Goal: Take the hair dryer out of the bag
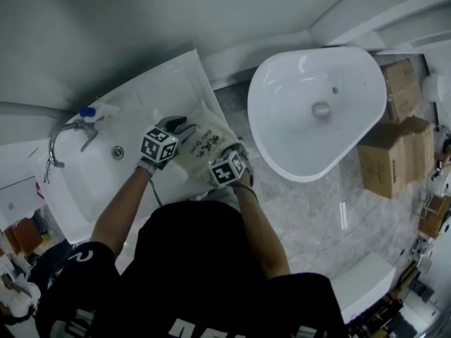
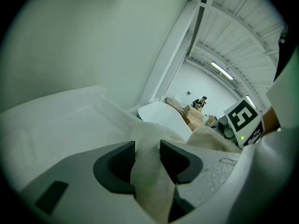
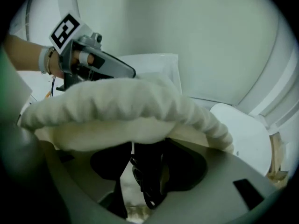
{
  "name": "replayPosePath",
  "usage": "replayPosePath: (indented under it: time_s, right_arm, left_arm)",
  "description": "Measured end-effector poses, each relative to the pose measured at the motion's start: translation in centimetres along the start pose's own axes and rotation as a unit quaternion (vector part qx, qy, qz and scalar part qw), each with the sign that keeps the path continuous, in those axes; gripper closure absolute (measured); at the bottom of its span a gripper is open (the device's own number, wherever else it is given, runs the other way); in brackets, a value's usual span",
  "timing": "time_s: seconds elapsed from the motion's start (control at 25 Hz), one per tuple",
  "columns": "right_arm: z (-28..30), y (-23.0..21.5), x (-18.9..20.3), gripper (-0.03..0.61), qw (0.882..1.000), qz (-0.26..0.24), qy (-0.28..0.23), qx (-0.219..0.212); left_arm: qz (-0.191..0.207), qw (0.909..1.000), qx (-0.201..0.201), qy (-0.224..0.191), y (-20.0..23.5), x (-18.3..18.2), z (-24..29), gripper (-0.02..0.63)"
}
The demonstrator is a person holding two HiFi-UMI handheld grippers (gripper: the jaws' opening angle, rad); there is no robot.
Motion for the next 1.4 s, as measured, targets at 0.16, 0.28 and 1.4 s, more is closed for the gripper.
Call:
replayPosePath:
  time_s: [0.16, 0.28, 1.4]
  right_arm:
    - [0.1, -0.2, -0.2, 0.376, 1.0, 0.016, 0.01, -0.005]
    - [-0.5, -0.3, 0.0, 0.396, 0.999, 0.029, 0.0, -0.017]
    - [-6.4, 1.9, 11.9, 0.383, 0.996, 0.053, -0.071, -0.002]
  left_arm:
    - [0.0, 1.0, -0.008, -0.001, 0.1, -0.1, -0.1, 0.46]
    - [0.003, 1.0, -0.008, 0.0, -0.1, -0.2, -0.2, 0.48]
    - [0.074, 0.9931, -0.078, 0.047, -2.7, 0.6, 0.5, 0.609]
Point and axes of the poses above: the fingertips, and each gripper's own axes: z forward along the fingers, y to its left, x out of its underside, the point moved 3 cm from there along -z, backward along the fingers, and after that the axes turned 8 degrees about y, right-handed, at the moved point
